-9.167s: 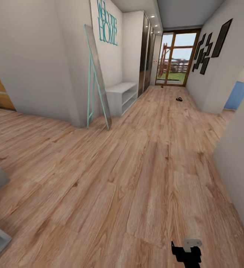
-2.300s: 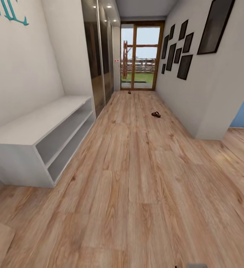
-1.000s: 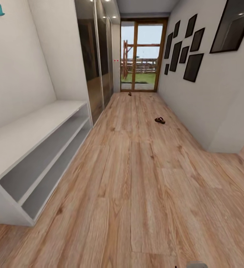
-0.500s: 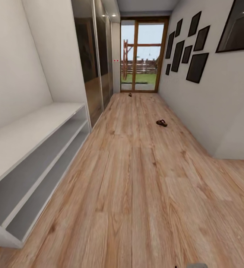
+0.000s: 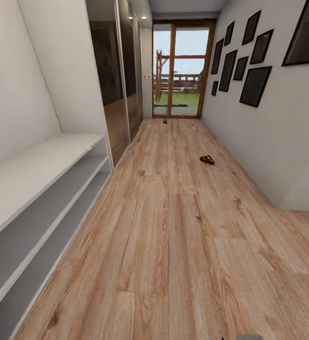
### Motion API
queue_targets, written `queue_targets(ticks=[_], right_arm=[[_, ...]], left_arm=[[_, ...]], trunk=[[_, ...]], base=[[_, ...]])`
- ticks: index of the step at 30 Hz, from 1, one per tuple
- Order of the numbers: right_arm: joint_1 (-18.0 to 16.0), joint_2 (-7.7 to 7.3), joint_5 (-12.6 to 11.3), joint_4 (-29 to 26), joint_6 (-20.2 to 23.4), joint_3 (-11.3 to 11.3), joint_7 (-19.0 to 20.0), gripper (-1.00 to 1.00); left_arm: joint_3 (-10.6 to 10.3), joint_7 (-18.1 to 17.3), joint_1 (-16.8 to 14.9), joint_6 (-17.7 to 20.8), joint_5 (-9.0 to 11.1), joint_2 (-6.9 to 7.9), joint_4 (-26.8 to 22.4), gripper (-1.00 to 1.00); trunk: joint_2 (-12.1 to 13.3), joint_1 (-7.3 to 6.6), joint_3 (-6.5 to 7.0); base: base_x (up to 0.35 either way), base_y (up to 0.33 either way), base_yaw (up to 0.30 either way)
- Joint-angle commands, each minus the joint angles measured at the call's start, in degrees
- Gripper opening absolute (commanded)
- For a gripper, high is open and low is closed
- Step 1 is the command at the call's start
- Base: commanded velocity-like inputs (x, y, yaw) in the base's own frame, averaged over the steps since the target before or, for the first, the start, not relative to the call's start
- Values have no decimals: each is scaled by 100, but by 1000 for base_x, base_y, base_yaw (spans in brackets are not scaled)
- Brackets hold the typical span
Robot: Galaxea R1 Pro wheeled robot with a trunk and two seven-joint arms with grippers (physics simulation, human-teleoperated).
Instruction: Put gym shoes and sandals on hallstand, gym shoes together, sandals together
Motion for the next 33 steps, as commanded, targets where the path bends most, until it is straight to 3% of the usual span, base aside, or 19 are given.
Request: queue_targets(ticks=[1,17,33], right_arm=[[-5,0,61,6,-16,-44,-21,100],[-3,0,61,6,-16,-46,-21,100],[-4,0,61,6,-16,-43,-21,100]], left_arm=[[49,-46,-4,-16,-25,-4,5,100],[44,-48,-4,-16,-27,-4,6,100],[45,-50,-4,-23,-25,-3,6,100]], trunk=[[-2,2,-5],[-2,2,-5],[-2,2,-5]], base=[[339,0,0],[339,-16,0],[310,-123,0]])
